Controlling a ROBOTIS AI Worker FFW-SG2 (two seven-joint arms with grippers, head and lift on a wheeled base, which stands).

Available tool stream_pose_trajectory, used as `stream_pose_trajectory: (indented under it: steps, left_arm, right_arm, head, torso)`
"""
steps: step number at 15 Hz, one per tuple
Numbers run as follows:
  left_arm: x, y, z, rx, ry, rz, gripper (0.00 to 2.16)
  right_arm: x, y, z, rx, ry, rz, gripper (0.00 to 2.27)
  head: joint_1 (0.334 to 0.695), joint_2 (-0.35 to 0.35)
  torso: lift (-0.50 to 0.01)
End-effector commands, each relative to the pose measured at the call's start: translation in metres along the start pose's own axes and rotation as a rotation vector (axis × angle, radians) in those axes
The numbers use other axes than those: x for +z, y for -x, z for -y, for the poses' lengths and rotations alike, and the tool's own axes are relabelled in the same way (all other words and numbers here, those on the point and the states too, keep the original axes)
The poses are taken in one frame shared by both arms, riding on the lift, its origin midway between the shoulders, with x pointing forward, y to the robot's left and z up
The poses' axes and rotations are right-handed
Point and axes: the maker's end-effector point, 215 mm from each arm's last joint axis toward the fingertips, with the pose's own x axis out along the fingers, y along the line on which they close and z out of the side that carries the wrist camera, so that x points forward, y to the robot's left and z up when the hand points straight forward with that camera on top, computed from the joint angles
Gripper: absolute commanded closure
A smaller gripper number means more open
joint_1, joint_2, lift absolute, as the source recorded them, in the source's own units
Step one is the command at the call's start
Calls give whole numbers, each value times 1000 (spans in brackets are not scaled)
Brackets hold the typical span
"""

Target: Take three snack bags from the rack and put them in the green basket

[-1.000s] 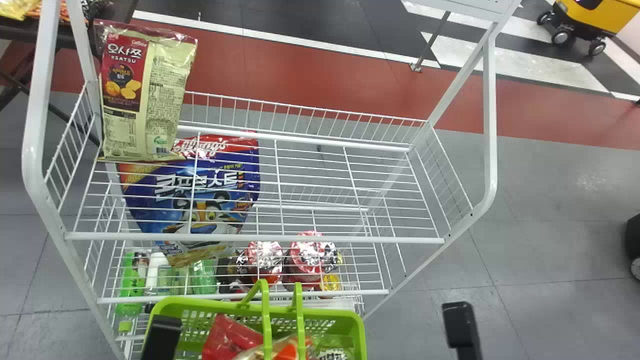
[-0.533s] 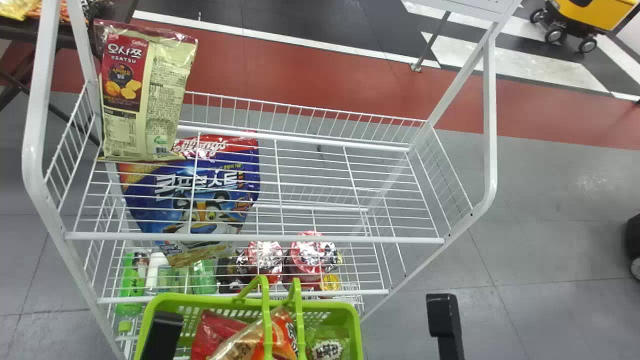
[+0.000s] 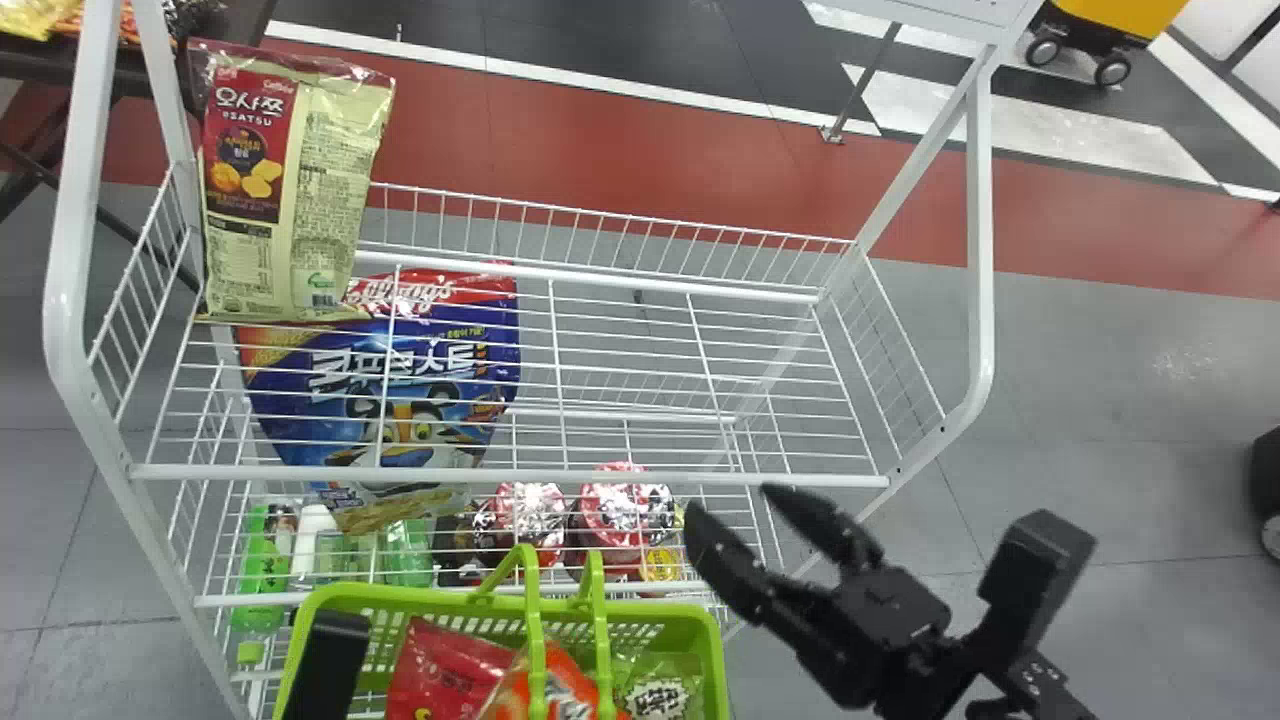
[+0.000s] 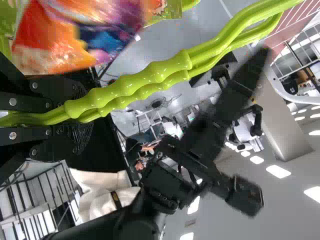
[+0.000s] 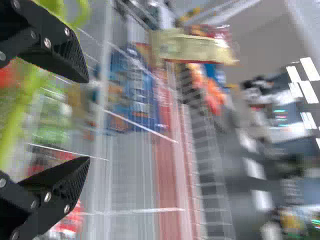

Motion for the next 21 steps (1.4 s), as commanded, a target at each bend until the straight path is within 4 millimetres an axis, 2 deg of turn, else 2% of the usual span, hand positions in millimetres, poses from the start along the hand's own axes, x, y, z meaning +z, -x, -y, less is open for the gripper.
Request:
stream_pose_trajectory:
  steps: [1, 2, 3, 5, 7, 10, 11, 21]
  left_arm:
    - [0, 0, 1, -2, 1, -1, 1804]
    - [0, 0, 0, -1, -2, 0, 1804]
    - [-2, 0, 0, -2, 2, -1, 1804]
    - [-4, 1, 1, 5, 4, -1, 1804]
    - [-6, 3, 0, 17, 5, 7, 1804]
    - [-9, 8, -4, 45, 16, 18, 1804]
    - [-10, 9, -5, 48, 19, 20, 1804]
    - [-9, 10, -5, 54, 13, 27, 1804]
  right_arm:
    - [61, 5, -17, -30, 92, 257, 70]
    - [80, 9, -30, -51, 122, 347, 70]
    - [88, 8, -45, -69, 134, 394, 70]
    - [80, -2, -66, -74, 98, 398, 70]
    - [72, -8, -66, -88, 66, 385, 70]
    - [38, -25, -57, -106, 33, 240, 70]
    - [33, -27, -54, -109, 31, 215, 70]
    - [35, -27, -57, -86, 36, 207, 70]
  head:
    - [695, -350]
    - [695, -350]
    - [695, -350]
    - [695, -350]
    - [695, -350]
    - [695, -350]
    - [695, -350]
    - [695, -350]
  torso:
    - [-7]
    - [-7]
    - [-7]
    - [-7]
    - [-7]
    - [-7]
    - [-7]
    - [-7]
